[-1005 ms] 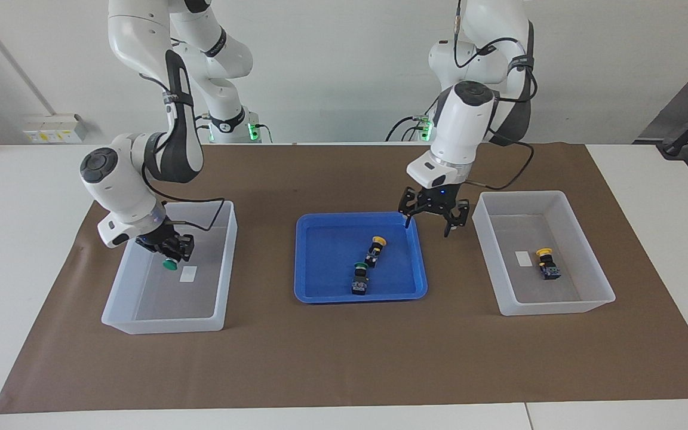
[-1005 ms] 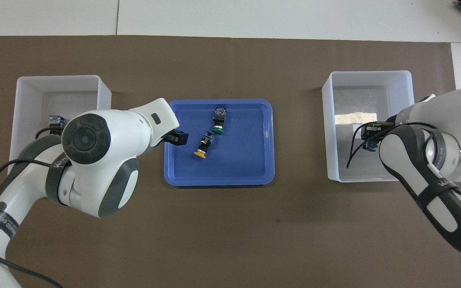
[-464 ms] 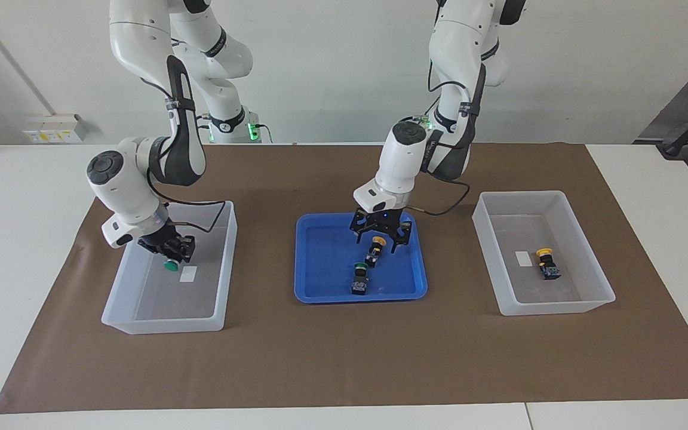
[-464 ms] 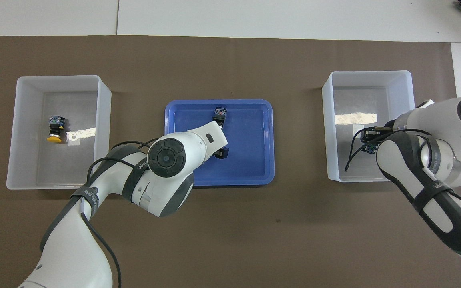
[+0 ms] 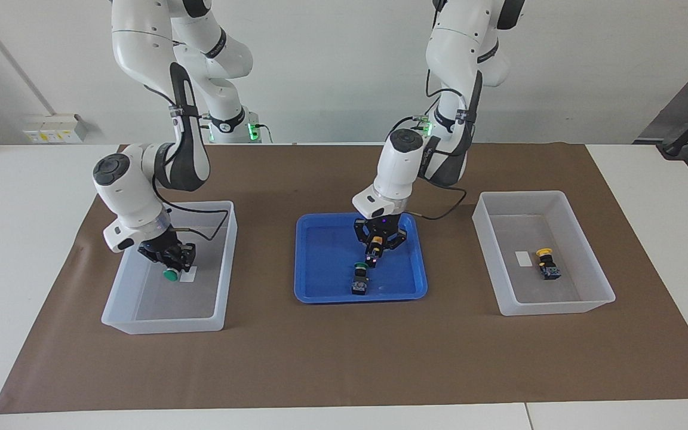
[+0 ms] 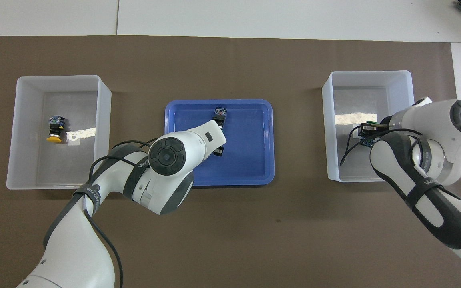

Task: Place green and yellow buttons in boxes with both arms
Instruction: 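Carry the yellow button to the bin while the right gripper reaches the tray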

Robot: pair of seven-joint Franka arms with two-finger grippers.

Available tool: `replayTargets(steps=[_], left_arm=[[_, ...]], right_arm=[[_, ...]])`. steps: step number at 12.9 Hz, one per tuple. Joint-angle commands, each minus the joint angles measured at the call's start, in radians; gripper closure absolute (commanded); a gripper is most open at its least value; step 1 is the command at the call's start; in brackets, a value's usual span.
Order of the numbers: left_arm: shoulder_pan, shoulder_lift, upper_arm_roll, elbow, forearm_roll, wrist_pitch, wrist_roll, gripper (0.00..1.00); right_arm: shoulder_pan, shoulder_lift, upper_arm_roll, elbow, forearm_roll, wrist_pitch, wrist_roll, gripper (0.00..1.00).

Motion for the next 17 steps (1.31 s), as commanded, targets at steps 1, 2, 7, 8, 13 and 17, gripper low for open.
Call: replayTargets(steps=[1,2,7,8,13,17], left_arm=[[0.034,-0.045,0.009,0.004,0.011,-0.033,-0.013,0.90],[0.048,-0.085,0.009,0.004,0.011,-0.088,-0.011,0.96],[0.180,-0.229,0.011,0.017,0.011,-0.274,-0.016,1.00],[0.208,-0.229,0.012,0.020,0.011,-0.275,-0.016,1.00],[0.415,-0.228,0.014,0.062,0.013,-0.275,0.007,1.00],[0.562,-0.220,0.011,0.048,0.011,-0.196,0.183,1.00]], right_arm=[[-0.005,-0.041,0.011,0.048,0.027,-0.073,-0.011,0.00],[-0.005,-0.067,0.011,0.092,0.027,-0.174,-0.005,0.00],[0.056,-0.199,0.034,0.205,0.027,-0.398,0.248,0.00],[0.093,-0.187,0.042,0.244,0.028,-0.414,0.292,0.00],[0.361,-0.069,0.043,0.297,0.108,-0.226,0.564,0.00],[0.512,0.067,0.042,0.369,0.077,-0.122,0.662,0.00]])
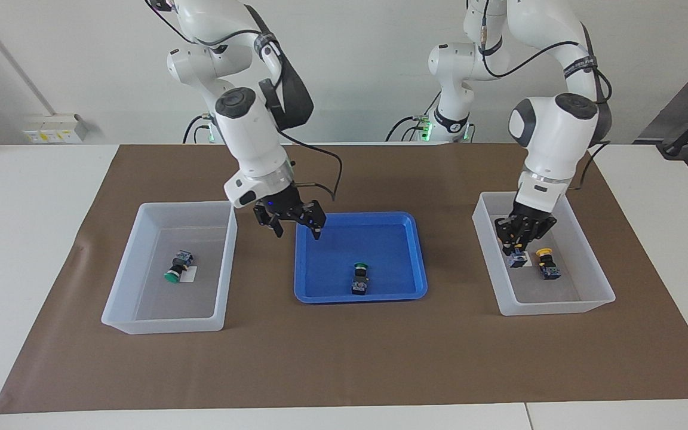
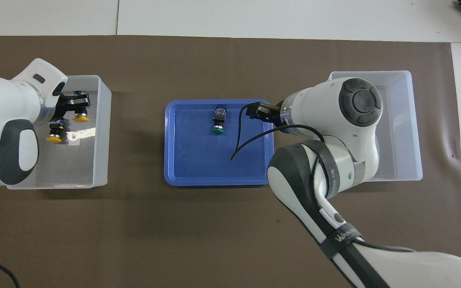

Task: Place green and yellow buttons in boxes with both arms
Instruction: 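Release the yellow button in the bin while the right gripper grasps a green button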

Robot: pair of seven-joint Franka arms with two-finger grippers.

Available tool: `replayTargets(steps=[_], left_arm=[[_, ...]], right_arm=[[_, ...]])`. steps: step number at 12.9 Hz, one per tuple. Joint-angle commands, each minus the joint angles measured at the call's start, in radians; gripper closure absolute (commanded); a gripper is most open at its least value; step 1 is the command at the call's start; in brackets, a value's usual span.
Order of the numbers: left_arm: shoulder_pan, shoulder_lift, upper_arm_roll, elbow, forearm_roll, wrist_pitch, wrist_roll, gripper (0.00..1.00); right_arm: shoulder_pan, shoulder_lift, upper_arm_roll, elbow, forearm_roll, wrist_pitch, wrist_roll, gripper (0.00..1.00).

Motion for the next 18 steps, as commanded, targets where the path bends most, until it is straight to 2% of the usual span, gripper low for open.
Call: replayTargets(steps=[1,2,4,5,9,10,12,13,15,16,18], left_arm=[[0.071,0.009,-0.015,-0.011,0.011,0.065,0.083,1.00],[0.078,0.012,-0.015,-0.015,0.009,0.084,0.083,1.00],[0.090,0.040,-0.015,-0.058,0.009,0.166,0.084,1.00],[0.084,0.072,-0.015,-0.077,0.009,0.211,0.084,1.00],[0.078,0.159,-0.015,-0.094,0.009,0.303,0.110,1.00],[0.081,0.172,-0.015,-0.094,0.009,0.308,0.129,0.85],[0.079,0.172,-0.015,-0.092,0.009,0.297,0.134,0.04],[0.078,0.172,-0.013,-0.092,0.009,0.296,0.135,0.00],[0.076,0.163,-0.015,-0.086,0.011,0.285,0.137,0.00],[0.076,0.149,-0.015,-0.083,0.011,0.262,0.137,0.00],[0.065,0.086,-0.015,-0.080,0.012,0.176,0.155,0.00]], right_arm=[[0.048,0.101,-0.007,0.060,-0.011,0.093,0.050,0.00],[0.070,0.144,-0.007,0.070,-0.020,0.114,0.052,0.00],[0.110,0.282,-0.008,0.215,-0.050,0.116,0.111,0.00],[0.116,0.314,-0.007,0.250,-0.104,0.116,0.150,0.00],[0.113,0.342,-0.007,0.218,-0.176,0.214,0.156,0.00],[0.113,0.345,-0.007,0.219,-0.182,0.217,0.155,0.00],[0.113,0.345,-0.007,0.206,-0.184,0.240,0.144,0.00],[0.116,0.353,-0.007,0.193,-0.184,0.271,0.145,0.00],[0.116,0.353,-0.007,0.181,-0.186,0.283,0.144,0.09],[0.117,0.351,-0.007,0.180,-0.186,0.283,0.145,0.09],[0.124,0.351,-0.007,0.144,-0.186,0.326,0.144,0.17]])
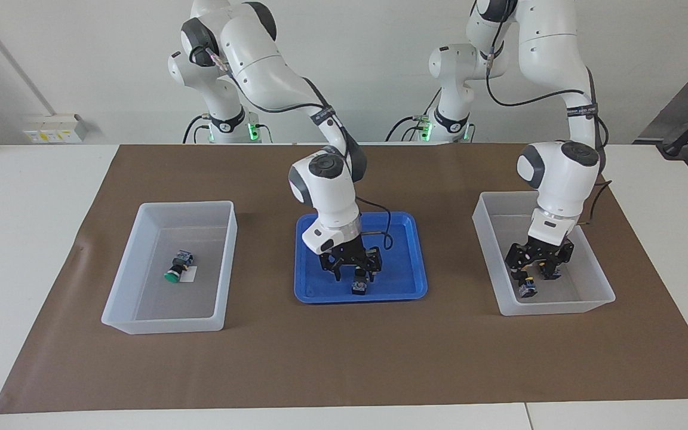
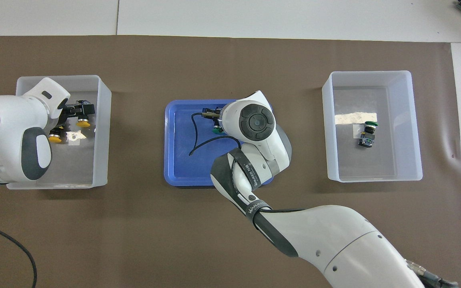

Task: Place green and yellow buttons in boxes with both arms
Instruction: 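Carry the green button to its bin while the left gripper withdraws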

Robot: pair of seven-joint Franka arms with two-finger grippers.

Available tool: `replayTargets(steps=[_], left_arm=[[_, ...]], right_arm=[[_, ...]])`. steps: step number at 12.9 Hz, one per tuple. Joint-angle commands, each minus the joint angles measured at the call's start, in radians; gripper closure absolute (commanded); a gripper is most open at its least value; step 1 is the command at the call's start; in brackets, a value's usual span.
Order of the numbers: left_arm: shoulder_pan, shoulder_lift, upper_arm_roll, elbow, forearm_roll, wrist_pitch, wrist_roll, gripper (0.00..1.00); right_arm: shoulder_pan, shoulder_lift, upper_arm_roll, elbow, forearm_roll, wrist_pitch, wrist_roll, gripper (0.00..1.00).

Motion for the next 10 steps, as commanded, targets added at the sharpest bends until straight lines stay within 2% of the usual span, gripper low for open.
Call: replayTargets(steps=[1,3,4,6,8,10], left_arm=[[-0.014,-0.110,0.003,-0.003,0.012,-0.141,0.044,0.00],[-0.016,-0.184,-0.001,0.034,0.014,-0.298,0.050,0.00],[-0.016,-0.212,-0.006,0.070,0.015,-0.383,0.050,0.00],[-0.033,-0.262,-0.007,0.142,0.017,-0.532,0.050,0.00],[-0.036,-0.293,-0.010,0.224,0.019,-0.675,0.051,0.00],[-0.034,-0.278,-0.021,0.383,0.022,-0.857,0.056,0.00]], right_arm=[[0.004,-0.003,0.002,-0.055,-0.022,0.073,0.003,0.31],[0.001,-0.005,0.002,-0.047,-0.022,0.066,0.001,0.86],[0.001,-0.006,0.002,-0.038,-0.020,0.049,0.003,1.00],[-0.008,-0.017,0.002,0.006,-0.016,-0.031,0.014,1.00],[-0.025,-0.101,-0.010,0.004,-0.001,-0.121,0.023,1.00],[-0.115,-0.225,-0.007,-0.003,0.001,-0.265,0.032,1.00]])
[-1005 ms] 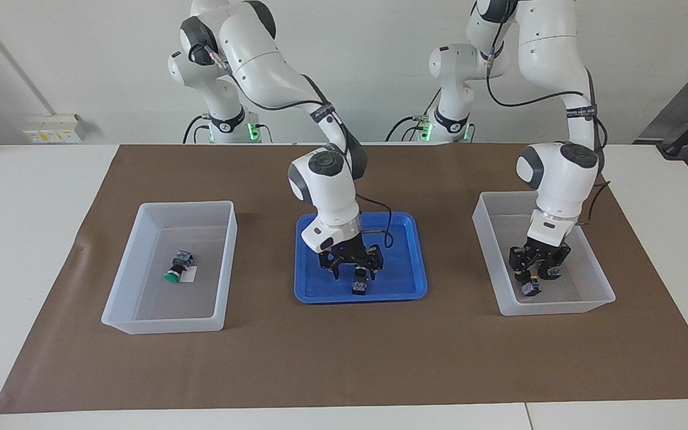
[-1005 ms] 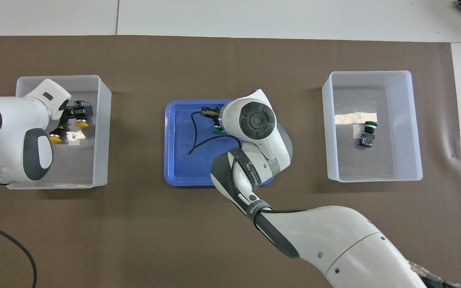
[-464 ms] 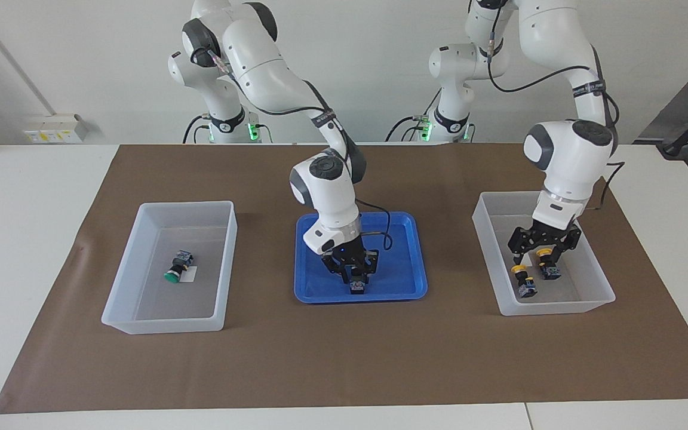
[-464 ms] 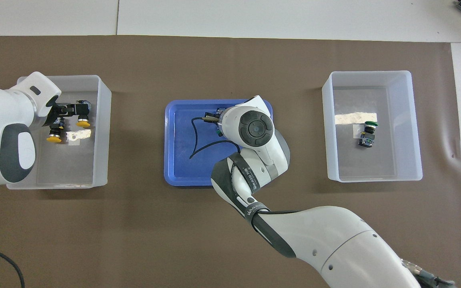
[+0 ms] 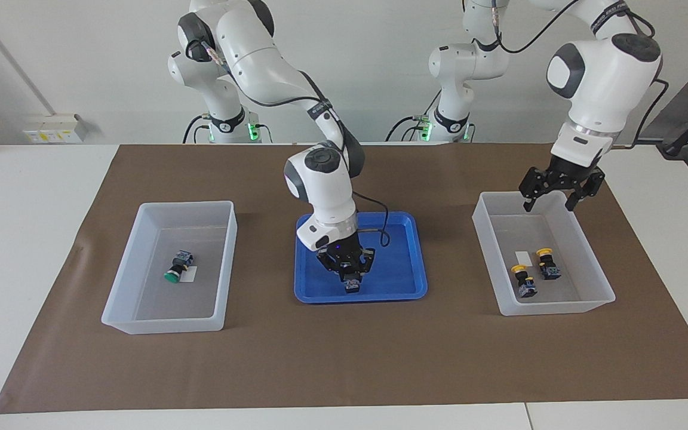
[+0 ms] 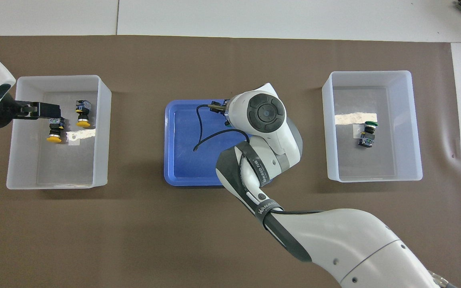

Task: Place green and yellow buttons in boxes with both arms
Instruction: 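Carry the green button to its bin while the left gripper withdraws, then lower the green button into the bin and open the right gripper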

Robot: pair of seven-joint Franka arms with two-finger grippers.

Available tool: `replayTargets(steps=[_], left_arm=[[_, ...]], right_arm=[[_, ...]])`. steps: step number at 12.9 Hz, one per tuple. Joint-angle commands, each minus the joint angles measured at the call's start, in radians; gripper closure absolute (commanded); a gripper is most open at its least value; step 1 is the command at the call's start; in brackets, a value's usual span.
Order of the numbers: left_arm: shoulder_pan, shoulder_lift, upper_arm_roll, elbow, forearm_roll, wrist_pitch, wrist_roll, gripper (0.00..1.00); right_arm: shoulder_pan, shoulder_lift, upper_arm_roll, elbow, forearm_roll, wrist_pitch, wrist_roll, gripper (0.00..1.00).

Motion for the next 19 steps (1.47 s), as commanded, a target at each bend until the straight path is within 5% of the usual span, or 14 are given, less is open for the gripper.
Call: replayTargets(steps=[1,4,6,10,15,16,18,19], left_arm=[[-0.009,0.026,-0.001,0.172,0.020,-0.200,0.011,0.00],[-0.011,-0.052,-0.001,0.109,0.015,-0.289,0.013,0.00],[-0.009,-0.049,-0.001,0.114,0.009,-0.288,0.018,0.00],[0.002,-0.029,0.004,0.170,-0.029,-0.326,0.013,0.00],[-0.003,0.015,0.012,0.224,-0.020,-0.381,0.019,0.00],[-0.008,0.011,0.010,0.208,-0.019,-0.381,0.022,0.00],[-0.005,0.002,0.010,0.197,-0.020,-0.400,0.022,0.00],[-0.003,0.000,0.010,0.191,-0.020,-0.398,0.019,0.00]], right_arm=[[-0.129,-0.174,0.014,-0.033,0.005,-0.177,0.002,1.00],[-0.267,-0.227,0.014,-0.050,0.005,-0.324,-0.146,1.00],[-0.359,-0.262,0.014,-0.141,0.005,-0.320,-0.318,1.00],[-0.471,-0.360,0.014,-0.482,0.005,-0.072,-0.527,1.00],[-0.497,-0.351,0.014,-0.577,0.011,0.040,-0.556,1.00],[-0.497,-0.351,0.014,-0.588,0.011,0.051,-0.556,0.93],[-0.497,-0.351,0.014,-0.588,0.013,0.051,-0.555,0.33],[-0.499,-0.351,0.014,-0.588,0.011,0.051,-0.555,0.24]])
